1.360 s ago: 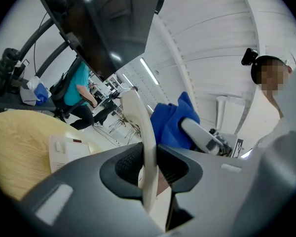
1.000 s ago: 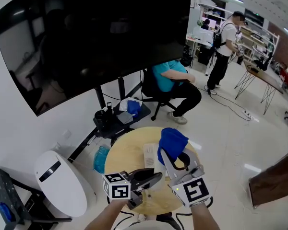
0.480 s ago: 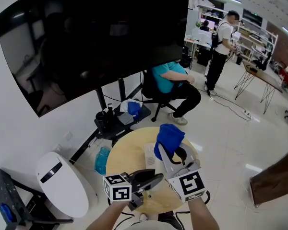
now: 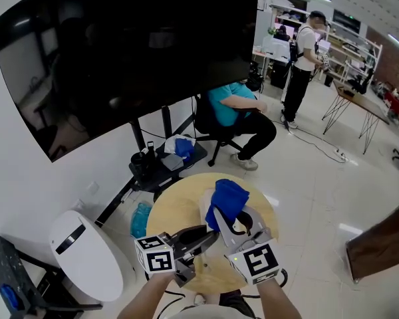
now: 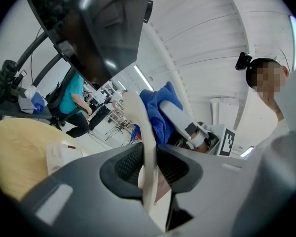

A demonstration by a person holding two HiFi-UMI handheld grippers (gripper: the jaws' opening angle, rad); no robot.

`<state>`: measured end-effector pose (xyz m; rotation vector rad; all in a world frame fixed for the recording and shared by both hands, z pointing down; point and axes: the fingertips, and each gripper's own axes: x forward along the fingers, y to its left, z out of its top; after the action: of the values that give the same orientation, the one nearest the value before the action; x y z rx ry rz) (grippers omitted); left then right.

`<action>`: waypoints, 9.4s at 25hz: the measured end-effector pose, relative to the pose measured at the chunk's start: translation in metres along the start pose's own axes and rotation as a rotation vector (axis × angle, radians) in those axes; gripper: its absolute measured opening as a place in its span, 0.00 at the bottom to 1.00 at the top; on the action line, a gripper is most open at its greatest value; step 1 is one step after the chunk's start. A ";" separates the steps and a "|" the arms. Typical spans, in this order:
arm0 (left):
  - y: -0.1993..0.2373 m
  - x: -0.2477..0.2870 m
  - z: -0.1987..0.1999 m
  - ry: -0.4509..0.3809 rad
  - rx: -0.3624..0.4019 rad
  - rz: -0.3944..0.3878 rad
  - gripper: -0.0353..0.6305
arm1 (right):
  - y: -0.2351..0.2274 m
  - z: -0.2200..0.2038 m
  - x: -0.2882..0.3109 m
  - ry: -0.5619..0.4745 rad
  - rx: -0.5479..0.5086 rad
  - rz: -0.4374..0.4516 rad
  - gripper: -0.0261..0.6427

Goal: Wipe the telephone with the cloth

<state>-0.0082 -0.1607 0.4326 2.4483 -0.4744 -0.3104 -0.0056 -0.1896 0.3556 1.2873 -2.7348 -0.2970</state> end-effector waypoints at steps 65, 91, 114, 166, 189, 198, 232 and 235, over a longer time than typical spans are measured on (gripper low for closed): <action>0.002 0.001 0.024 -0.052 -0.044 -0.040 0.18 | 0.004 -0.063 -0.036 0.036 0.251 -0.068 0.13; -0.015 0.006 -0.017 0.069 -0.051 -0.110 0.18 | -0.042 -0.038 -0.021 -0.008 0.181 -0.134 0.13; -0.045 0.001 -0.003 0.077 -0.056 -0.208 0.18 | -0.022 -0.065 -0.002 0.010 -0.173 -0.031 0.13; -0.024 -0.001 0.065 -0.032 -0.114 -0.221 0.18 | 0.078 -0.133 -0.027 0.076 -0.394 0.123 0.13; 0.024 -0.008 0.024 -0.025 -0.149 -0.116 0.18 | 0.043 -0.120 -0.044 0.094 -0.257 -0.003 0.13; 0.085 -0.001 -0.034 -0.008 -0.255 -0.041 0.18 | 0.037 -0.107 -0.055 0.121 -0.222 -0.026 0.13; 0.245 0.019 -0.126 0.028 -0.583 0.128 0.17 | -0.005 -0.108 -0.055 0.106 -0.031 -0.092 0.13; 0.247 0.018 -0.127 0.033 -0.585 0.135 0.18 | -0.005 -0.110 -0.054 0.118 -0.033 -0.089 0.13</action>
<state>-0.0140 -0.2843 0.6820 1.8424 -0.4553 -0.3006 0.0517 -0.1651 0.4612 1.3736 -2.5693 -0.2638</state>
